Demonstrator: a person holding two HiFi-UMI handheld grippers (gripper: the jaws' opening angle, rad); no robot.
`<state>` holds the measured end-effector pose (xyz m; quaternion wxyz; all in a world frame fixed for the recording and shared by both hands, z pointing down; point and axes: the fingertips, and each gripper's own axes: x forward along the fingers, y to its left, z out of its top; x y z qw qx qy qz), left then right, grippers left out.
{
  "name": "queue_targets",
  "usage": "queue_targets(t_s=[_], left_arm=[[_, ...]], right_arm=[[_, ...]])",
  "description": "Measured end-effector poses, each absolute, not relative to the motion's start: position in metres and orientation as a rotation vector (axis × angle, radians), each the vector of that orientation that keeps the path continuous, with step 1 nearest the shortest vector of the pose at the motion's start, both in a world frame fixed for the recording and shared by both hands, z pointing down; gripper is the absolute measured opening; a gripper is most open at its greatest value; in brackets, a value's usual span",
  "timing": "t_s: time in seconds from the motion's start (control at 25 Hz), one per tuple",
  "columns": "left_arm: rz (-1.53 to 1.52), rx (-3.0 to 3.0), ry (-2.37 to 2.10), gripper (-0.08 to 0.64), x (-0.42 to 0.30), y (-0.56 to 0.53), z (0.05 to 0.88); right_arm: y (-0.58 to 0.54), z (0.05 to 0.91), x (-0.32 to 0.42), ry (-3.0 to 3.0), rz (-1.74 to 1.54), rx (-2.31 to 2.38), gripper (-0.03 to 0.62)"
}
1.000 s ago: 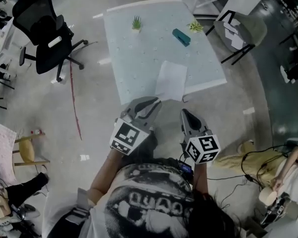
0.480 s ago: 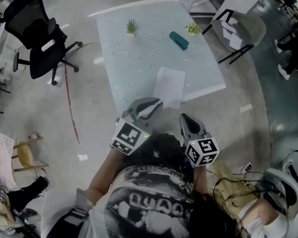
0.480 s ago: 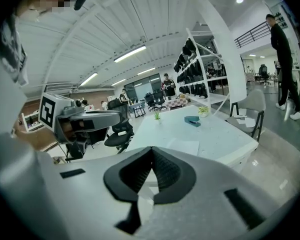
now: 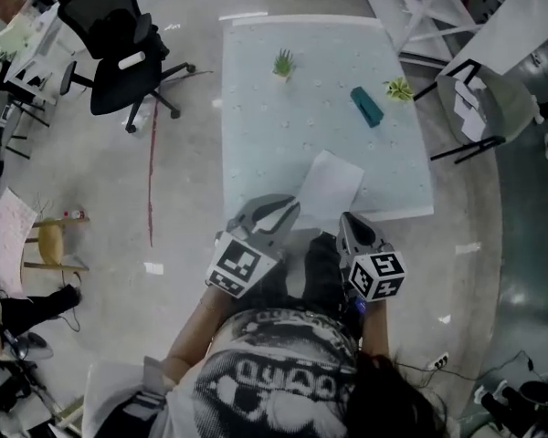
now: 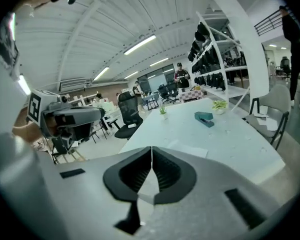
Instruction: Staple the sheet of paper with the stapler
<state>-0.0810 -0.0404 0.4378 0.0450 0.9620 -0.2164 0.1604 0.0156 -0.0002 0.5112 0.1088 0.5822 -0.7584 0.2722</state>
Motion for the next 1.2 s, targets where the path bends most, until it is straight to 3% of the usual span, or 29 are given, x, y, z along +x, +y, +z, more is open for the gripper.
queue_targets(t_s=[0.44,0.68,0.88,1.2], left_arm=[[0.449,2.781,-1.101,0.034,-0.017,-0.095,0.425],[0.517,2.637,-1.305,0.034,-0.025,-0.096,0.438],[0.527,2.547,-1.436,0.034,-0.037,-0.095,0.439],[0.529,2.513,-1.491,0.034,-0.035,-0.094,0.441]], right_arm=[[-0.084,0.585,0.097,-2.217,0.708,1.229,0.114],[-0.112,0.635,0.103,-2.155,0.584,0.994,0.134],[-0.117,0.663,0.096,-2.117,0.573,0.832,0.213],[-0.115,0.667,0.094,-2.106,0.472,0.784,0.173]])
